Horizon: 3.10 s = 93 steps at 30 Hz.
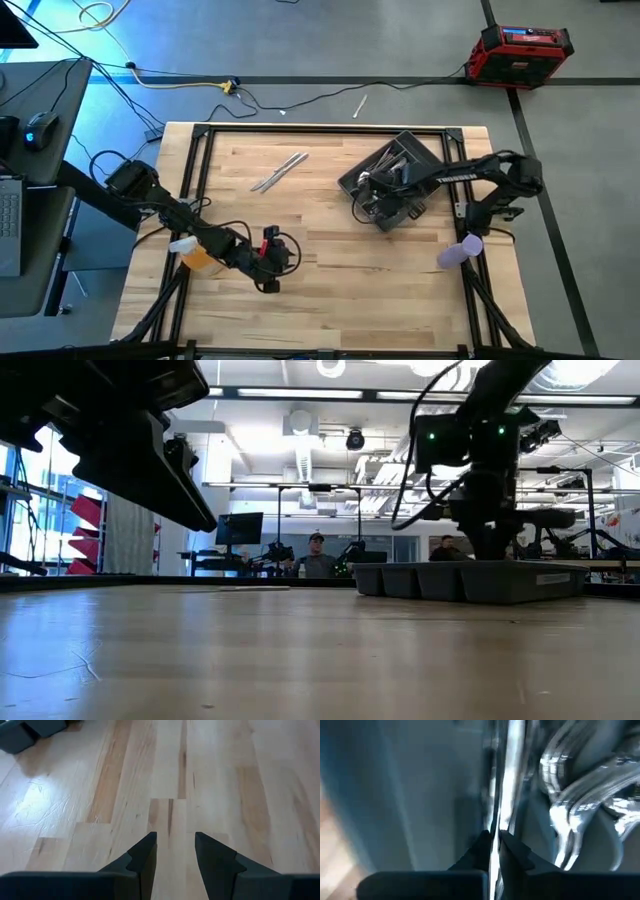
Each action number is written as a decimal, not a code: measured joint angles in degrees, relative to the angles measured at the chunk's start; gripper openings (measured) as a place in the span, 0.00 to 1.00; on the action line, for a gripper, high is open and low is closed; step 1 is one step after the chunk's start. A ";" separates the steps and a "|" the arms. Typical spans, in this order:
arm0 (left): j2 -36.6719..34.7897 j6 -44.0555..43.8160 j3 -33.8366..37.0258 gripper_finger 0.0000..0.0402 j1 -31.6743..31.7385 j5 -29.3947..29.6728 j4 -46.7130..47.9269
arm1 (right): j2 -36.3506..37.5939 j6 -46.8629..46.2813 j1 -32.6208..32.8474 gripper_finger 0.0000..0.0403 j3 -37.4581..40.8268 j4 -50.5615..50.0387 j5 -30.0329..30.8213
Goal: Sort silverware
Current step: Put the knife in the silverware tray
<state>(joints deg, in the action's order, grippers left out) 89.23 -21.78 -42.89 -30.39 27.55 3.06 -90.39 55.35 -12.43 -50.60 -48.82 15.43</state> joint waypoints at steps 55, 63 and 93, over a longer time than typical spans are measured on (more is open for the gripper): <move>-2.53 7.50 -0.07 0.16 47.53 -2.16 19.20 | 0.74 -61.71 34.10 0.27 1.86 64.26 0.78; 5.95 7.77 -0.20 0.02 48.01 -1.11 17.29 | -0.48 -63.59 41.85 0.22 4.33 66.69 16.27; 2.48 -12.47 -1.87 0.00 19.62 -14.33 12.31 | -12.33 -90.39 33.00 0.23 4.10 67.86 3.66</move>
<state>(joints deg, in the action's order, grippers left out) 91.72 -34.25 -44.76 -10.77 13.23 15.37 -102.72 -35.04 20.57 -46.50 19.04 19.08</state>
